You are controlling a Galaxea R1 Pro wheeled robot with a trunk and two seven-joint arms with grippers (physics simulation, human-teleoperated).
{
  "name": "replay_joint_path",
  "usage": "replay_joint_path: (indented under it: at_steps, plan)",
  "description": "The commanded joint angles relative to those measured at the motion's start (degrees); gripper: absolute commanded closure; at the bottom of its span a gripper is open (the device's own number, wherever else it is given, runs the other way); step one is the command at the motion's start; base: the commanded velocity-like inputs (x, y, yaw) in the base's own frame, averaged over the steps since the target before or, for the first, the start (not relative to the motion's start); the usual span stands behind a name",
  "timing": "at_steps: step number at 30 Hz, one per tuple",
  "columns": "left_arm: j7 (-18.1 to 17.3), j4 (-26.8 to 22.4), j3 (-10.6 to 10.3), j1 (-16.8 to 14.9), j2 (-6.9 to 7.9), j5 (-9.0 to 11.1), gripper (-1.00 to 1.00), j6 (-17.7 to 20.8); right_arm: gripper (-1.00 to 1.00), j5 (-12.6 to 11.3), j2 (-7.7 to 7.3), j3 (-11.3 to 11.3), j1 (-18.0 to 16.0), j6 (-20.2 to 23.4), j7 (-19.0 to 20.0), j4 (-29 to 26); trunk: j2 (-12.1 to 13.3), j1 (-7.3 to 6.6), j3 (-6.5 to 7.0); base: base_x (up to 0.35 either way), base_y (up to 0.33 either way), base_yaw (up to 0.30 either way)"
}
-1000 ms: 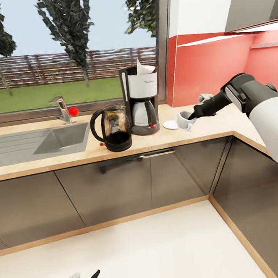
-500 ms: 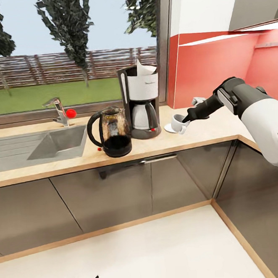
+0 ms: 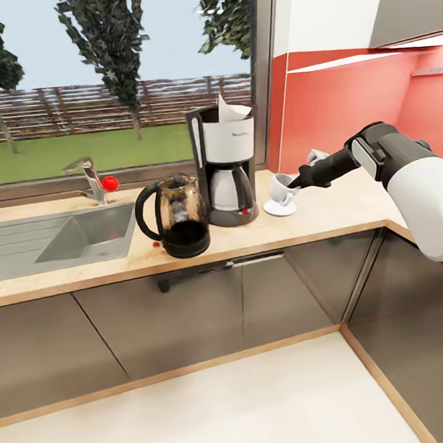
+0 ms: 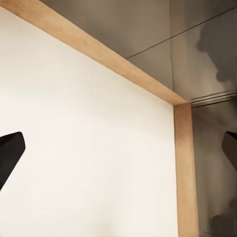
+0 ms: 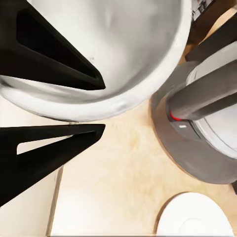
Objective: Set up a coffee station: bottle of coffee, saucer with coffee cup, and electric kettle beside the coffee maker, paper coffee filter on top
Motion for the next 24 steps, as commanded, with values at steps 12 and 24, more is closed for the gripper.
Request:
replay_joint_path:
  at_steps: [12, 24]
  plan:
    - [-0.24, 0.19, -0.33, -0.05, 0.09, 0.36, -1.00, -0.46, 1.00, 0.36, 0.09, 0.06, 0.14, -0.07, -6.89, 2.05, -0.02, 0.03, -0.05, 0.222, -0.009, 0.000]
    - [-0.23, 0.19, -0.31, -0.05, 0.09, 0.35, -1.00, -0.43, 1.00, 0.36, 0.09, 0.08, 0.27, -0.07, -9.08, 2.62, -0.02, 0.03, -0.05, 0.094, -0.066, 0.000]
